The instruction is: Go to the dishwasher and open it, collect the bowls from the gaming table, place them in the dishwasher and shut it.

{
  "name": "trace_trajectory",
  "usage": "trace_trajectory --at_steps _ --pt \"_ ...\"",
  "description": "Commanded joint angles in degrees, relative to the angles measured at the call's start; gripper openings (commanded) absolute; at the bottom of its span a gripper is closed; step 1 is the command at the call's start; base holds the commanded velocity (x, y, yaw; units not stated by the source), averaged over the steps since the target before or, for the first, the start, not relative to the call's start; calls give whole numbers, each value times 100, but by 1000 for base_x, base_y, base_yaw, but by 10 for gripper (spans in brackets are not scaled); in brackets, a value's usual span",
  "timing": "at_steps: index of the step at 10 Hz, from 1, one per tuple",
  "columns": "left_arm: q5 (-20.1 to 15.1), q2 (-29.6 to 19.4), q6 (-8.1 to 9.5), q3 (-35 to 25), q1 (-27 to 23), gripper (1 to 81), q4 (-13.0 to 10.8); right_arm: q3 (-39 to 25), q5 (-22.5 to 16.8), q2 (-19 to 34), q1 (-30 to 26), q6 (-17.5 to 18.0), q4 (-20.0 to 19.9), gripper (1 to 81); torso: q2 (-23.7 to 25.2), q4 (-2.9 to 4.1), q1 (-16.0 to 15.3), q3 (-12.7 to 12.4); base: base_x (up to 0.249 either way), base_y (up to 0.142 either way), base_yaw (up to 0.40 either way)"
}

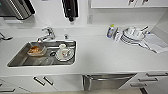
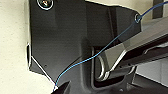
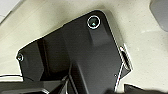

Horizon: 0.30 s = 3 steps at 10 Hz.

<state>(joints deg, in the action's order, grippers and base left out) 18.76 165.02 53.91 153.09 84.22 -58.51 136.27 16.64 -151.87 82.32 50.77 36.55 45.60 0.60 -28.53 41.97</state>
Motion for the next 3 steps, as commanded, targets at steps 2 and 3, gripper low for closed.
trace_trajectory --at_steps 2,3 --pt "-1024 110 -29 19 81 811 -73 1287 32 -1225 755 -15 827 811 0 0 0 0 0 0 0" --pt "-1024 110 -21 19 81 811 -20 1471 32 -1392 781 -24 889 811 2 0 0 -2 0 0 0"
